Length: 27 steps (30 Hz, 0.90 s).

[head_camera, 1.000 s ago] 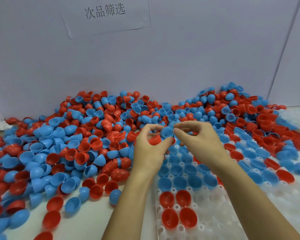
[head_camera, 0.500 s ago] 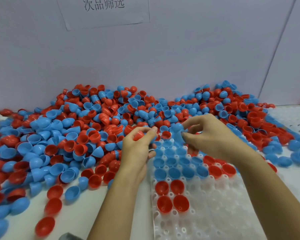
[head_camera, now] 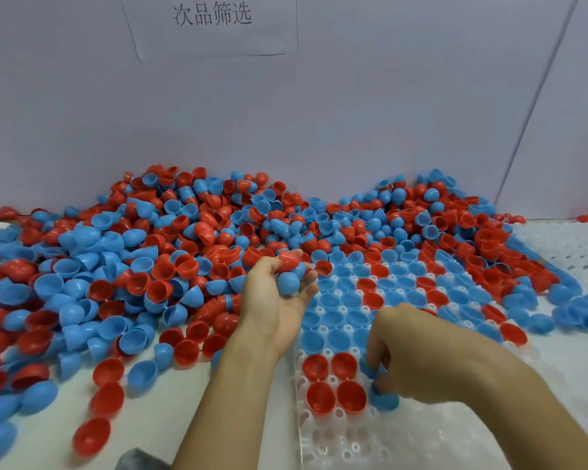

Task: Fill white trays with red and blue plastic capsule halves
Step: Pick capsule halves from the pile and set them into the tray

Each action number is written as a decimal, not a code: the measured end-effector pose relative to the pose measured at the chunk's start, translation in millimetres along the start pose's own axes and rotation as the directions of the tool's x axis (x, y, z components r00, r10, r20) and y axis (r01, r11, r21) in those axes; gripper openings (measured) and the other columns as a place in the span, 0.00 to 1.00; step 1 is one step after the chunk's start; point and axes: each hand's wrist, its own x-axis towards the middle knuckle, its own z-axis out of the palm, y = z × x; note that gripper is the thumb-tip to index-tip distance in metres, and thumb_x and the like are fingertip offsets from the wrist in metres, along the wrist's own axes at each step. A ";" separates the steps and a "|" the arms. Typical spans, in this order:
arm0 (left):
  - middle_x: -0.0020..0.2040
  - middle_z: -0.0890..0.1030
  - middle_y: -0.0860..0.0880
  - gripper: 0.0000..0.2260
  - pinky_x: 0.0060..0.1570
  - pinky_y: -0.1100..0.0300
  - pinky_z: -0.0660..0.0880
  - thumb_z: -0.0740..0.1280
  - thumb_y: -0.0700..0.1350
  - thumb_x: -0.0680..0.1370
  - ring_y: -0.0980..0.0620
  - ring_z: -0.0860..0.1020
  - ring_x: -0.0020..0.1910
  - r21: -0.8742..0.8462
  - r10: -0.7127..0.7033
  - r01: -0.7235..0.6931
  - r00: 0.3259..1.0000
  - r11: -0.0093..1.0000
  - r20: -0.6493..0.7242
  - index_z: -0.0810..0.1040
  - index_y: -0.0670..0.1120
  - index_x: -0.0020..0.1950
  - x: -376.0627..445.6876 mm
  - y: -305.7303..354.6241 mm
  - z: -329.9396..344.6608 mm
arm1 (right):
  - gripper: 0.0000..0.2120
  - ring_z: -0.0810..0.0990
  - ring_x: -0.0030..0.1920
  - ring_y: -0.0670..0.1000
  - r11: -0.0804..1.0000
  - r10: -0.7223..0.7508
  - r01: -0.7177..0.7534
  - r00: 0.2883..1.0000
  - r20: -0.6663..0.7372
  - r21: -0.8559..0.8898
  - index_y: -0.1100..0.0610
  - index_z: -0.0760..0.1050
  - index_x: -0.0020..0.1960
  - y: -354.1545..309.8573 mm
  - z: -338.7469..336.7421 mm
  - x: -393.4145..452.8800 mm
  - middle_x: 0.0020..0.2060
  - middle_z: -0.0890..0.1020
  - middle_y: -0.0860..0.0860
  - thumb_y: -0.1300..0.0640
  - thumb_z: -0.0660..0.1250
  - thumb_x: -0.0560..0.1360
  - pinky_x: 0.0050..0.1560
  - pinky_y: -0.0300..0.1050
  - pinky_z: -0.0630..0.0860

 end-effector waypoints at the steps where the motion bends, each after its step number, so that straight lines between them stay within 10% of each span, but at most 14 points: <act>1: 0.42 0.80 0.42 0.06 0.32 0.61 0.78 0.62 0.36 0.79 0.48 0.78 0.41 0.014 0.009 -0.009 1.000 1.000 -0.009 0.78 0.38 0.48 0.8 -0.6 0.7 | 0.09 0.81 0.39 0.42 1.000 -0.017 0.017 1.000 0.026 0.012 0.49 0.84 0.54 1.4 -5.9 0.1 0.38 0.81 0.39 0.53 0.74 0.74 0.40 0.35 0.79; 8: 0.51 0.83 0.44 0.09 0.37 0.64 0.78 0.67 0.31 0.79 0.57 0.84 0.37 0.307 0.153 -0.146 0.988 0.940 0.000 0.79 0.42 0.56 4.3 -8.1 3.2 | 0.07 0.84 0.36 0.47 0.958 -0.084 0.166 0.941 -0.327 0.232 0.52 0.84 0.48 1.6 -37.5 33.7 0.39 0.85 0.45 0.53 0.68 0.79 0.41 0.44 0.84; 19: 0.39 0.86 0.48 0.08 0.35 0.64 0.79 0.65 0.30 0.80 0.55 0.84 0.34 0.281 0.175 -0.173 0.984 0.944 0.017 0.77 0.41 0.54 7.8 -8.1 6.1 | 0.05 0.82 0.33 0.42 0.928 -0.072 0.157 0.966 -0.250 0.339 0.44 0.83 0.41 32.1 -24.1 28.9 0.35 0.84 0.41 0.52 0.73 0.75 0.37 0.38 0.80; 27: 0.47 0.83 0.43 0.09 0.40 0.61 0.79 0.65 0.30 0.79 0.55 0.84 0.38 0.293 0.174 -0.172 0.985 0.941 0.018 0.78 0.42 0.53 6.6 -7.2 4.2 | 0.06 0.77 0.29 0.39 0.987 -0.063 0.075 0.994 -0.089 0.145 0.41 0.82 0.40 25.0 -14.3 20.8 0.32 0.78 0.41 0.49 0.79 0.70 0.25 0.31 0.67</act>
